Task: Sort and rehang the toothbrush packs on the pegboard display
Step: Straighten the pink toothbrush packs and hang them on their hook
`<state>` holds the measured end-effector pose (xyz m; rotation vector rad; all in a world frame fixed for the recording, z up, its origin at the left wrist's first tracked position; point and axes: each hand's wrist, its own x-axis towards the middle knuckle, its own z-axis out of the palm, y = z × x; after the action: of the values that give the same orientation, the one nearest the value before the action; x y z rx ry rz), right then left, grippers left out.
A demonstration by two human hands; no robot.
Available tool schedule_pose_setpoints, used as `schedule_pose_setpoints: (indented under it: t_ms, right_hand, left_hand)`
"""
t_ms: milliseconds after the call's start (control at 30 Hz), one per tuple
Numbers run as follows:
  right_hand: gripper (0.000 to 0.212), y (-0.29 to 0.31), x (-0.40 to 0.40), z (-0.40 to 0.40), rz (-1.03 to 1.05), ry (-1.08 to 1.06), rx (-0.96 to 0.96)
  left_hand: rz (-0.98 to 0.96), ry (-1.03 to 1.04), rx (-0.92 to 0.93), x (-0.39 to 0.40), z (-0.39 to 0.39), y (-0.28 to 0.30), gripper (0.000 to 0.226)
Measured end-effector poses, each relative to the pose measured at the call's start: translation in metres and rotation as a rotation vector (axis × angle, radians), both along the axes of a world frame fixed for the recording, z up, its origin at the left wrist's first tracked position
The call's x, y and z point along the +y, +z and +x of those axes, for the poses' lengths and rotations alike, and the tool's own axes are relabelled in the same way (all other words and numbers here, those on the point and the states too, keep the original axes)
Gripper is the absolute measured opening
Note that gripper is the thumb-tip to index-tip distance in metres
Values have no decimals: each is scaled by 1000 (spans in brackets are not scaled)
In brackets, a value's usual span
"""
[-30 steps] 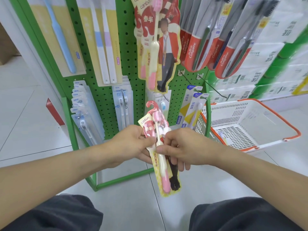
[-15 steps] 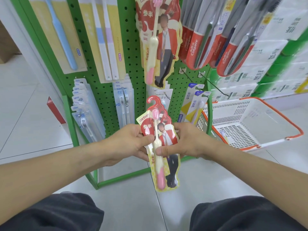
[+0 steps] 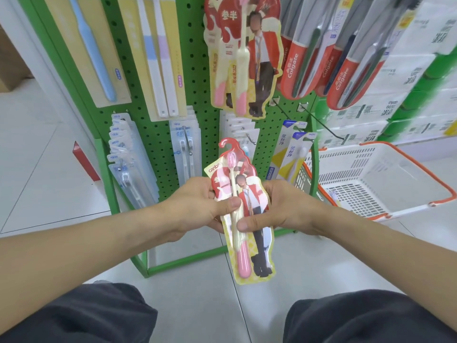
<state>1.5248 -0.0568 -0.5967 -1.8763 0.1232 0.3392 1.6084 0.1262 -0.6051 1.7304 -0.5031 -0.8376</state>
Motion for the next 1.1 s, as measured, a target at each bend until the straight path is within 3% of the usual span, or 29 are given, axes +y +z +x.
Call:
schedule_pose_setpoints:
  t_ms: [100,267,533,800,967,1100]
  right_hand:
    - [28,-1,1,-1,-38,29,13]
    - [28,-3,1,-1,-2,-12,30]
    - [29,-9,5,-2,85,-64,17]
    - [35,-12,4,-3,49,13,182]
    - [29,-10,8,-1,87,-9,105]
    - [30,-10,14,1,-15,-30,3]
  left_hand:
    - [-15,60,-16,-2,3,3,5]
    - [-59,129,26,0,6,4,14]
    - [-17,-5,136,7,2,0,38]
    - [-9,61,35,6,5,1,23]
    - [-23,87,24,7,6,4,27]
    - [-30,144,41,7,7,5,27]
